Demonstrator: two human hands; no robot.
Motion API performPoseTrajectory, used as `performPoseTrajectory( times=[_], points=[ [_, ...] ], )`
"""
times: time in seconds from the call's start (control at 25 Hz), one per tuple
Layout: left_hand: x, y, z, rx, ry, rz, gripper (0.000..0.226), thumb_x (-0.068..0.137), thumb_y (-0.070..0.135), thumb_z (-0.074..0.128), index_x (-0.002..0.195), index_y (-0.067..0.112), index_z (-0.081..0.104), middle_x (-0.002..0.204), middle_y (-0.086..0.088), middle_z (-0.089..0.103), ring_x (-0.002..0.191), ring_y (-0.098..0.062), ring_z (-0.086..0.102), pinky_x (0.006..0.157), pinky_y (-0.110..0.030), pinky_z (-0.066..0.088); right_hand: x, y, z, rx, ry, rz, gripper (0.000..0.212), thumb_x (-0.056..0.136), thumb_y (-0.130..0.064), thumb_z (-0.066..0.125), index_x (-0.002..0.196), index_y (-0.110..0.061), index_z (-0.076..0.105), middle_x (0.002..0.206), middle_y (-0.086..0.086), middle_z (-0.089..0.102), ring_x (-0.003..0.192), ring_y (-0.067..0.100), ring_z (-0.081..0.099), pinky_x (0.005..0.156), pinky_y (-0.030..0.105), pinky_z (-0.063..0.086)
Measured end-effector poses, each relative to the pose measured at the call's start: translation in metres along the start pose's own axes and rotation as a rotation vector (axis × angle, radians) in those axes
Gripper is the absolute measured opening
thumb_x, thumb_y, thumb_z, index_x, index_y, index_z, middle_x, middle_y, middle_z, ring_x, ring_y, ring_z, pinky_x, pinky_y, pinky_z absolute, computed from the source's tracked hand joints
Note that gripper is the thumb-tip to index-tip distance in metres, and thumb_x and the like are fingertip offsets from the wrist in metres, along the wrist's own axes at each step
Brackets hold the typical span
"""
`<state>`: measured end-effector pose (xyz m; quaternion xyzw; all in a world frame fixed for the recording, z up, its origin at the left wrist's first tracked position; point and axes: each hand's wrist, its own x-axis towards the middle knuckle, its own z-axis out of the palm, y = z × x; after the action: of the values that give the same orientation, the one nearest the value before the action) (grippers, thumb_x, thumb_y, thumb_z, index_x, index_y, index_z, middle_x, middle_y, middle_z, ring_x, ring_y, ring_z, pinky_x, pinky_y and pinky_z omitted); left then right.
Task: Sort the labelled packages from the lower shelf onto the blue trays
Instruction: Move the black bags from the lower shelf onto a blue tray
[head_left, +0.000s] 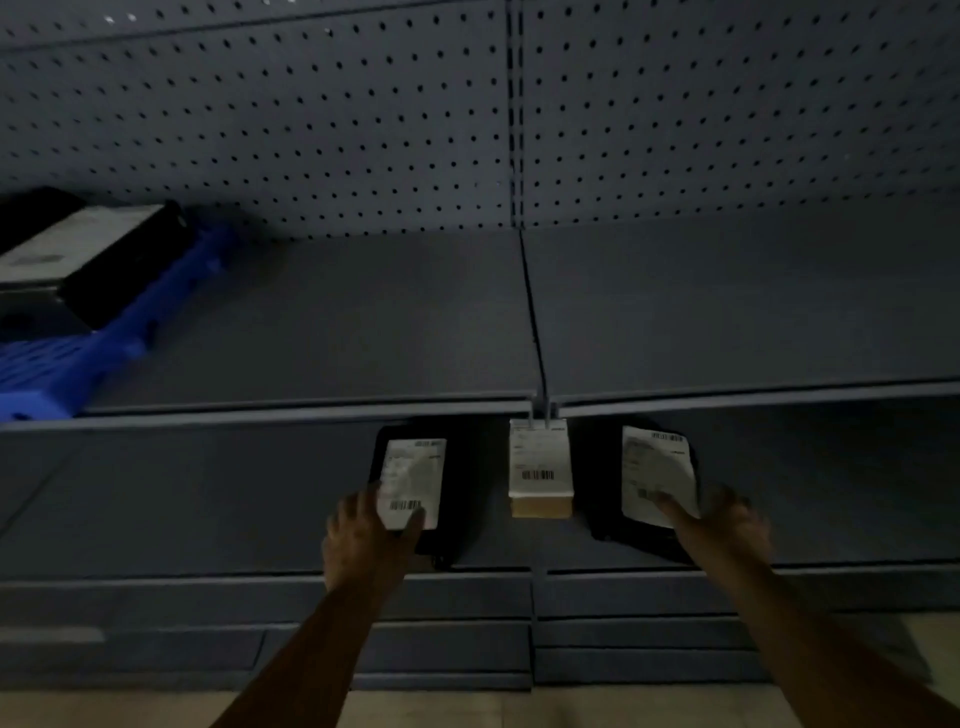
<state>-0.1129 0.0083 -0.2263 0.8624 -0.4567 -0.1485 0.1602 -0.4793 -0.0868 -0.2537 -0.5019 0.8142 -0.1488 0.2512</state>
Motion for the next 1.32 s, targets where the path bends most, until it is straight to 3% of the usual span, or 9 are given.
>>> performPoseTrajectory(
  times=[0.28, 0.48, 0.6, 0.72, 0.84, 1.0, 1.12, 1.24, 1.32],
  points=[
    [0.049, -0.037, 0.064, -0.088, -0.159, -0.282, 0.123, 0.066, 0.08, 0.07, 0.155, 0.008, 0.025, 0.151, -0.023, 0.044, 0.136, -0.044, 0.046, 0.111, -0.054, 0.042, 0.042, 0.021, 0.055, -0.054, 0.012, 0.076, 0.126, 0.055, -0.097, 0.053, 0.147, -0.011, 0.04, 0.149, 0.016, 0.044, 0.136, 0.036, 0.037, 0.113, 0.044, 0.031],
    [0.04, -0.039, 0.073, -0.312, -0.059, -0.246, 0.103, 0.064, 0.059, 0.088, 0.141, 0.005, 0.047, 0.136, -0.022, 0.057, 0.123, -0.045, 0.058, 0.1, -0.058, 0.052, 0.026, 0.01, 0.072, -0.051, 0.166, -0.105, 0.104, 0.065, -0.09, 0.053, 0.138, -0.016, 0.053, 0.139, 0.011, 0.055, 0.128, 0.033, 0.048, 0.105, 0.047, 0.04],
    [0.011, -0.014, 0.076, -0.224, 0.078, -0.106, 0.1, 0.06, 0.051, 0.094, 0.136, 0.011, 0.044, 0.132, -0.015, 0.05, 0.116, -0.041, 0.059, 0.09, -0.056, 0.056, 0.015, 0.004, 0.083, 0.135, 0.168, -0.125, 0.1, 0.063, -0.087, 0.061, 0.138, -0.022, 0.048, 0.13, 0.008, 0.061, 0.113, 0.034, 0.061, 0.089, 0.047, 0.053],
    [0.011, -0.004, 0.078, -0.258, 0.029, -0.006, 0.093, 0.06, 0.044, 0.095, 0.134, 0.022, 0.043, 0.132, -0.008, 0.051, 0.119, -0.034, 0.057, 0.092, -0.056, 0.056, 0.017, -0.002, 0.084, 0.429, 0.127, -0.07, 0.084, 0.064, -0.061, 0.084, 0.13, -0.025, 0.047, 0.124, 0.009, 0.066, 0.108, 0.036, 0.066, 0.08, 0.042, 0.055],
    [0.013, -0.005, 0.077, -0.538, -0.046, -0.175, 0.079, 0.071, 0.044, 0.09, 0.134, 0.027, 0.048, 0.121, -0.001, 0.064, 0.11, -0.03, 0.065, 0.084, -0.043, 0.059, 0.023, -0.007, 0.074, 0.681, 0.123, 0.074, 0.068, 0.068, -0.034, 0.091, 0.124, -0.017, 0.057, 0.123, 0.012, 0.069, 0.111, 0.034, 0.066, 0.084, 0.038, 0.054],
    [-0.005, -0.012, 0.064, -1.021, -0.14, -0.323, 0.041, 0.091, 0.036, 0.073, 0.128, 0.024, 0.06, 0.121, -0.004, 0.072, 0.102, -0.023, 0.071, 0.072, -0.033, 0.061, 0.016, -0.004, 0.044, 0.861, 0.046, 0.236, 0.058, 0.078, -0.03, 0.086, 0.126, -0.007, 0.064, 0.123, 0.016, 0.068, 0.11, 0.033, 0.064, 0.084, 0.034, 0.047],
    [-0.027, -0.012, 0.038, -1.163, -0.159, -0.402, 0.018, 0.099, 0.027, 0.064, 0.116, 0.028, 0.065, 0.109, 0.0, 0.074, 0.093, -0.017, 0.073, 0.064, -0.027, 0.059, -0.001, -0.001, 0.019, 0.899, 0.029, 0.217, 0.051, 0.093, -0.028, 0.071, 0.135, -0.003, 0.057, 0.132, 0.019, 0.061, 0.121, 0.039, 0.057, 0.097, 0.046, 0.047],
    [-0.052, -0.012, 0.013, -1.186, -0.131, -0.439, 0.009, 0.099, 0.023, 0.064, 0.103, 0.031, 0.066, 0.102, 0.002, 0.074, 0.085, -0.012, 0.073, 0.069, -0.029, 0.056, -0.021, -0.01, 0.002, 0.851, -0.057, 0.138, 0.047, 0.096, -0.03, 0.065, 0.136, -0.008, 0.058, 0.137, 0.019, 0.059, 0.123, 0.04, 0.055, 0.1, 0.049, 0.045],
    [-0.072, -0.013, 0.001, -1.219, -0.089, -0.435, 0.018, 0.099, 0.022, 0.065, 0.117, 0.023, 0.065, 0.111, -0.005, 0.073, 0.093, -0.018, 0.072, 0.081, -0.037, 0.058, -0.04, -0.027, -0.006, 0.845, -0.157, 0.073, 0.05, 0.092, -0.036, 0.069, 0.135, -0.013, 0.06, 0.13, 0.013, 0.062, 0.116, 0.036, 0.057, 0.09, 0.041, 0.043]
  ],
)
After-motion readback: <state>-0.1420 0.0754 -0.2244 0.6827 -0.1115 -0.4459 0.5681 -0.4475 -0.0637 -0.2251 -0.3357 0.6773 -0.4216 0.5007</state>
